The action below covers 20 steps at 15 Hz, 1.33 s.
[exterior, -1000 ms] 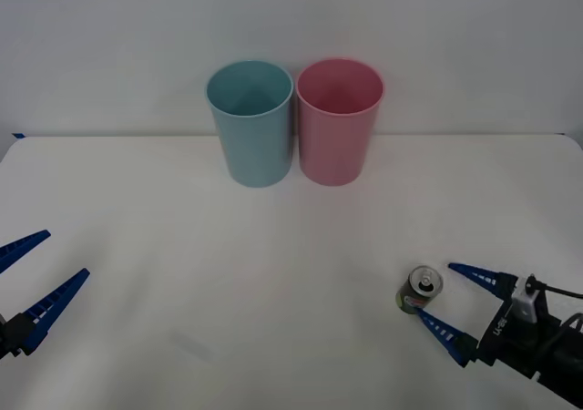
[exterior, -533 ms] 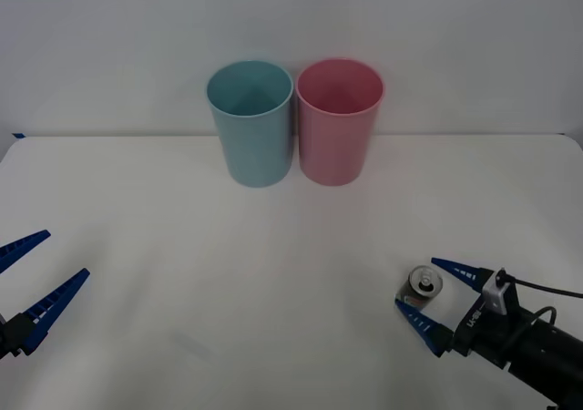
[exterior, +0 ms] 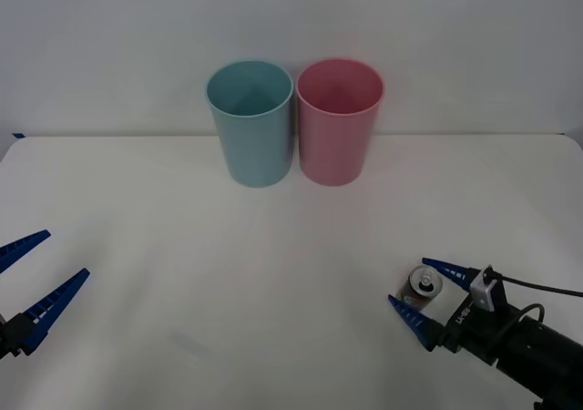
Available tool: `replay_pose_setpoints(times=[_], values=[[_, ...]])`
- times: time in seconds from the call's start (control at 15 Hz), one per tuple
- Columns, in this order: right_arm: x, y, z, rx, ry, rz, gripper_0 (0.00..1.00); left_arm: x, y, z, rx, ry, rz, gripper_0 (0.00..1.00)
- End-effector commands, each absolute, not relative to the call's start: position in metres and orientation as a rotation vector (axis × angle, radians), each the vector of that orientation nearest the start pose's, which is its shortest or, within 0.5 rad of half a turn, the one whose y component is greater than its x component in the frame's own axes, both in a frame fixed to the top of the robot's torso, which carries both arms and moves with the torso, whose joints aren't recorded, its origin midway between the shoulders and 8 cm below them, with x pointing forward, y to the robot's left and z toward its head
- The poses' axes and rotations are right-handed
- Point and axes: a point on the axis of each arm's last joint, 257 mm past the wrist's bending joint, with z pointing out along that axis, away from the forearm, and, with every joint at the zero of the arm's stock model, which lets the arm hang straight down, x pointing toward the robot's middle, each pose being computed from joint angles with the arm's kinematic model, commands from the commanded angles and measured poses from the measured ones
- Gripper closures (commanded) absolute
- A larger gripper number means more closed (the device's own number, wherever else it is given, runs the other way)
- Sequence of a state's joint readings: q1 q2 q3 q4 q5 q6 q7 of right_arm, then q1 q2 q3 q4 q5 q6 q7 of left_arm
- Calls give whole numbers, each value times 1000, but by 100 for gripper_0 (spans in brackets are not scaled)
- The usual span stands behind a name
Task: Grasp the object on the table and drop it into the matching bin: aluminum can to the light blue bin, PET bottle to the pink bin.
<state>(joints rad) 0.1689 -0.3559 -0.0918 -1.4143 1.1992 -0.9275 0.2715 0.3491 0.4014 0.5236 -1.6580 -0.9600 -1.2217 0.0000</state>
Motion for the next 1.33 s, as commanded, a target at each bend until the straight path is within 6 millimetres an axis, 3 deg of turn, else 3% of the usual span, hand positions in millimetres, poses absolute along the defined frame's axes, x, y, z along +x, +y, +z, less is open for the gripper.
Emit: replay_pose_setpoints(times=[0.07,0.93,1.33], values=[[404,-206,-319,-688,1627,494,100,342,330,-169,465,1441,-567,0],[403,-207,-310,-671,1609,521,100,342,330,-169,465,1441,-567,0],[390,-207,-268,-635,1570,585,100,342,330,-169,465,1441,-567,0]])
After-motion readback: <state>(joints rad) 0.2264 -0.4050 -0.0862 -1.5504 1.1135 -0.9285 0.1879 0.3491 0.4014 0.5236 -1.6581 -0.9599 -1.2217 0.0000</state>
